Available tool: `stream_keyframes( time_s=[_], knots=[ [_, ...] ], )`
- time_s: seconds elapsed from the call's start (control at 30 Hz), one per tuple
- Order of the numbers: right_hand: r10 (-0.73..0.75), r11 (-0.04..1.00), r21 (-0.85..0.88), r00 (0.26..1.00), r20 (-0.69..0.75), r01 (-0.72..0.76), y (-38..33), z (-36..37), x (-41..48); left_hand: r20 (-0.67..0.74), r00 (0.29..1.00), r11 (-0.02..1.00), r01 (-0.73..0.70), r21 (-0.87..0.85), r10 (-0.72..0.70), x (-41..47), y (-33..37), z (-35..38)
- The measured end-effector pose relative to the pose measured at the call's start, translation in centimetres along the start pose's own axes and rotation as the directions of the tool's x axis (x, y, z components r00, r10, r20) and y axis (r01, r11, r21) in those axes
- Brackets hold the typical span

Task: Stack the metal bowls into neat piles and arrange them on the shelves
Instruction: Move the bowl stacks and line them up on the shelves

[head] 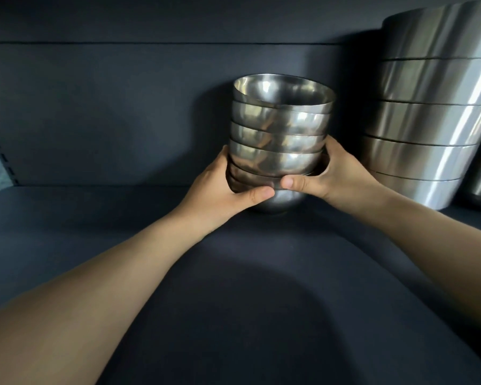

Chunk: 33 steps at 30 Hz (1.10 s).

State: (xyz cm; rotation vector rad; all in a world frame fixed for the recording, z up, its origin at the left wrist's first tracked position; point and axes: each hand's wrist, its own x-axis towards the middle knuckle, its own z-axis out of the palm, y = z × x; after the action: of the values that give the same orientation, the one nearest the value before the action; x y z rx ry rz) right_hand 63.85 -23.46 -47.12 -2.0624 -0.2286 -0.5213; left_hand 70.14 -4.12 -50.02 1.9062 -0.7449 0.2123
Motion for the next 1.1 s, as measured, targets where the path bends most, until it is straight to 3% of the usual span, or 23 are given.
stream_keyframes(
  time_s=[0.13, 0.27, 0.83, 0.97, 1.1],
  knots=[
    [0.024, 0.997, -0.075, 1.0, -0.016, -0.025, 0.0, -0.3, 0.0, -0.035, 0.999, 0.999, 0.006, 0.036, -0.005, -0.4, 0.6, -0.1],
    [0.008, 0.999, -0.038, 1.0, -0.024, -0.009, 0.0, -0.4, -0.1, -0.041, 0.999, 0.997, 0.029, 0.077, -0.026, -0.6, 0.8, -0.1],
    [0.013, 0.997, -0.075, 0.999, -0.041, -0.016, -0.2, 0.5, -0.8, -0.04, 0.996, 0.996, -0.078, -0.044, 0.076, -0.7, 1.1, 0.0],
    [0.034, 0.992, -0.124, 0.999, 0.019, -0.032, -0.5, 0.1, -0.6, -0.014, 0.996, 0.996, -0.084, -0.034, 0.084, -0.7, 0.9, 0.0],
    [0.066, 0.998, -0.023, 0.988, 0.138, -0.063, -1.7, -0.1, -0.7, -0.031, 0.999, 0.994, -0.045, -0.096, 0.042, -0.7, 1.7, 0.6]
  ],
)
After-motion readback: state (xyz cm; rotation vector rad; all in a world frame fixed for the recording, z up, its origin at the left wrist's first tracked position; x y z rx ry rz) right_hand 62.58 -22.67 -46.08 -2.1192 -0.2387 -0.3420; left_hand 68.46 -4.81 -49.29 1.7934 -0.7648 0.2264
